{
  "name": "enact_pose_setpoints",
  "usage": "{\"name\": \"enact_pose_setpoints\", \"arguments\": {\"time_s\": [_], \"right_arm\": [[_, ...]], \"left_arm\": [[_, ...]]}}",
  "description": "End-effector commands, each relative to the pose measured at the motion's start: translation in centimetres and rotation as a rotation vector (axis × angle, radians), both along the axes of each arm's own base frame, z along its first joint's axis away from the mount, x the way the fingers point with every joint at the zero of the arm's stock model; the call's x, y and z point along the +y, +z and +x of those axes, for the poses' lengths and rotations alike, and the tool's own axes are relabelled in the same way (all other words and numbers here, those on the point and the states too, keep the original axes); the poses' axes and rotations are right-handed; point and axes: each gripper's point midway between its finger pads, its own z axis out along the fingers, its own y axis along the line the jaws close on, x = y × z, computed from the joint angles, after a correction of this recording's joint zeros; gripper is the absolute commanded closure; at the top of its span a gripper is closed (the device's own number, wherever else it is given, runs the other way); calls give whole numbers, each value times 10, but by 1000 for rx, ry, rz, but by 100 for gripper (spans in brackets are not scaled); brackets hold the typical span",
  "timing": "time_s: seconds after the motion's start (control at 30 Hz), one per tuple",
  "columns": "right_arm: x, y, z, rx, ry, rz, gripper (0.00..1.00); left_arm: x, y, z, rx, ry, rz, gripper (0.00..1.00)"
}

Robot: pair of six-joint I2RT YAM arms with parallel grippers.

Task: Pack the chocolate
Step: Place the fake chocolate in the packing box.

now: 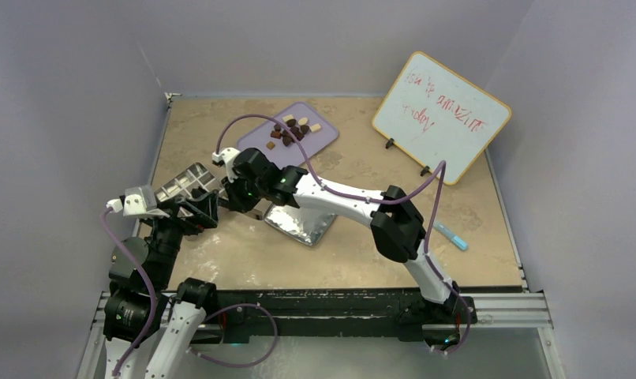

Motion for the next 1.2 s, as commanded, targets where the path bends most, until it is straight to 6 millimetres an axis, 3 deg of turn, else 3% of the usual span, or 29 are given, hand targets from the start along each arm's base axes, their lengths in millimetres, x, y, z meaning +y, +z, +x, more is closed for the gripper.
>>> {"name": "enact_pose_setpoints", "arguments": {"time_s": [0.0, 0.43, 0.9, 1.17], "right_arm": [[18, 27, -4, -11, 23, 64, 85], [33, 20, -9, 9, 33, 61, 77], [34, 21, -8, 4, 28, 59, 65], [32, 29, -7, -13, 23, 67, 66]], "left_arm": [[-1, 5, 0, -17, -4, -9, 2], [-1, 5, 0, -17, -2, -9, 2], [0, 4, 0, -15, -1, -9, 2], [0, 4, 0, -16, 1, -9, 2]]}}
